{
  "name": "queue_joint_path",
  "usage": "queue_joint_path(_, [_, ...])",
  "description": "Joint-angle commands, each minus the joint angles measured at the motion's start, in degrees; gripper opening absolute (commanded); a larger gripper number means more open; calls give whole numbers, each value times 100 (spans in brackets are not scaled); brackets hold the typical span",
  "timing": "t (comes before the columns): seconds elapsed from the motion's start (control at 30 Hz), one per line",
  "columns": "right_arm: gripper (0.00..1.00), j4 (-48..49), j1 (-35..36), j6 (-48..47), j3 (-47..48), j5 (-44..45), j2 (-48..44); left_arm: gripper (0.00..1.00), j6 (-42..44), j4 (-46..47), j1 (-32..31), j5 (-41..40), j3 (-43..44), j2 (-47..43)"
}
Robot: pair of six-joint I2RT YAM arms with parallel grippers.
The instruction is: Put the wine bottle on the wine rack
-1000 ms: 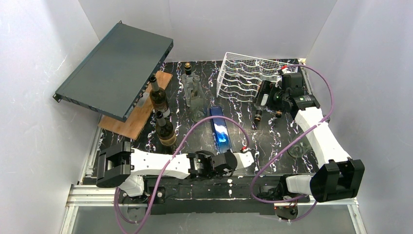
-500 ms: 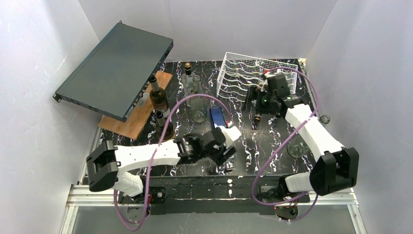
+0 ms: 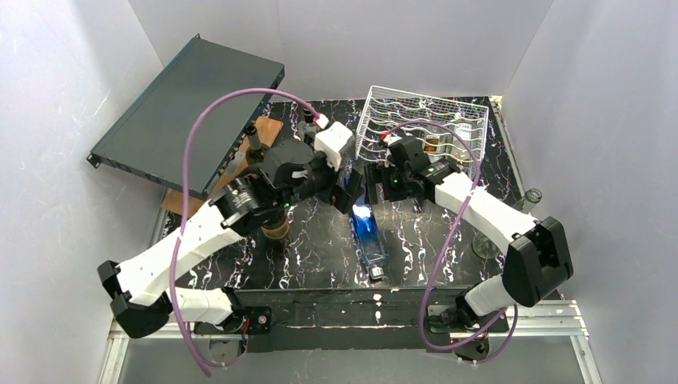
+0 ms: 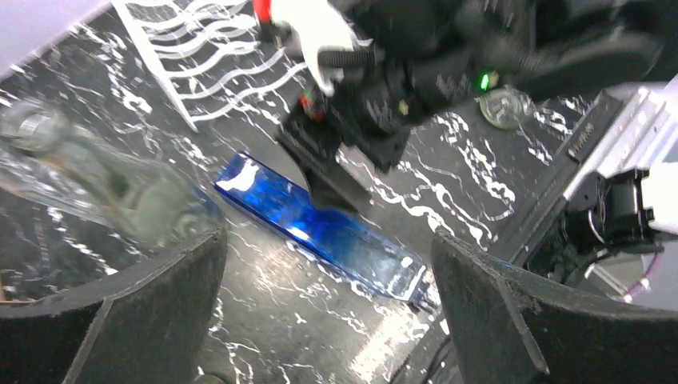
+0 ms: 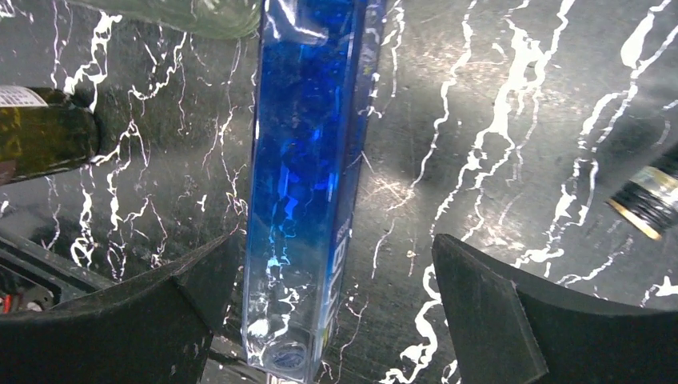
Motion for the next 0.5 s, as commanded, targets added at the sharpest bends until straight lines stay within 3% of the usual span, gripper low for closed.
queue_joint_path(0.0, [100,387,396,-76,-67,365,211,98,318,-760,134,-676,815,-200])
queue_joint_path(0.1, [100,415,638,-28,28,644,457,98,430,-913,325,-1337,1291,-56])
queue_joint_path(0.23, [100,335,994,5,294,1173,884,98,400,-1005,891,-1458,1771,176])
queue_joint_path(0.47, [100,68,1516,196,701,2020,1513,98,795,-598,1392,-1747,1668,176])
